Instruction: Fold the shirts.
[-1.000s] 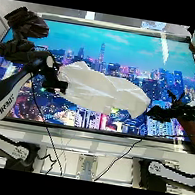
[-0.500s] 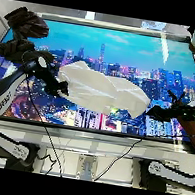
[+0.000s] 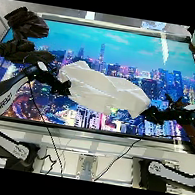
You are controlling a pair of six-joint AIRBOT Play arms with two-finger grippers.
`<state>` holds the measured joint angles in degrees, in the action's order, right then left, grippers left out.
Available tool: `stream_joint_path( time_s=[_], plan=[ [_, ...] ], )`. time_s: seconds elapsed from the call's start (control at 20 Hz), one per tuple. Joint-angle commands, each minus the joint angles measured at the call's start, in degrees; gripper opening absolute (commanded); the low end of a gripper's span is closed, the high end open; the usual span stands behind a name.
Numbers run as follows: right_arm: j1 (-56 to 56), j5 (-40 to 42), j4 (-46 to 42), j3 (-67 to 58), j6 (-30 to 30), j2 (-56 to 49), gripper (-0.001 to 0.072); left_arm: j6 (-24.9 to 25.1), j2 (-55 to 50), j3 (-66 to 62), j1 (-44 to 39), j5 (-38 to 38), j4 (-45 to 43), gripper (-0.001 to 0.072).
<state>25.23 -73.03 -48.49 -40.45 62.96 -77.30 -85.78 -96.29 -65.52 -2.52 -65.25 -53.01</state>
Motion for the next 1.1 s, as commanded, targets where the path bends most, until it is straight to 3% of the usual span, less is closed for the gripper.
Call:
stream_joint_path(
  time_s=[0.0, 0.45, 0.6, 0.65, 0.7, 0.9, 1.05],
  plan=[
    [-1.07, 4.52, 4.44, 5.09, 0.02, 0.00, 0.0438, 0.09, -0.02, 0.15, 0.02, 1.31, 1.42, 0.0014],
    [-9.62, 19.30, 13.57, 7.82, -0.17, -0.15, 0.0430, 0.39, -0.02, 0.13, 0.02, 1.14, 1.62, 0.0014],
    [-9.49, 21.14, 13.53, 7.82, 0.52, -0.15, 0.0280, 0.76, -0.02, 0.13, 0.02, 1.14, 1.62, 0.0014],
    [-9.49, 21.24, 13.53, 7.80, 0.39, -0.15, 0.0115, 0.76, -0.02, 0.13, 0.02, 1.18, 1.62, 0.0014],
    [-9.49, 21.24, 13.53, 7.80, 0.00, -0.13, 0.0039, 0.76, -0.02, 0.13, 0.02, 1.31, 1.60, 0.0013],
    [-9.46, 18.58, 13.70, 7.67, -3.10, 0.79, 0.0038, 1.22, 0.33, 0.11, 0.02, 4.52, 4.39, 0.0013],
    [-9.33, 15.89, 15.37, 7.67, -5.44, 7.54, 0.0037, 9.33, 3.74, -0.02, 0.02, 9.07, 18.60, 0.0011]
  ],
)
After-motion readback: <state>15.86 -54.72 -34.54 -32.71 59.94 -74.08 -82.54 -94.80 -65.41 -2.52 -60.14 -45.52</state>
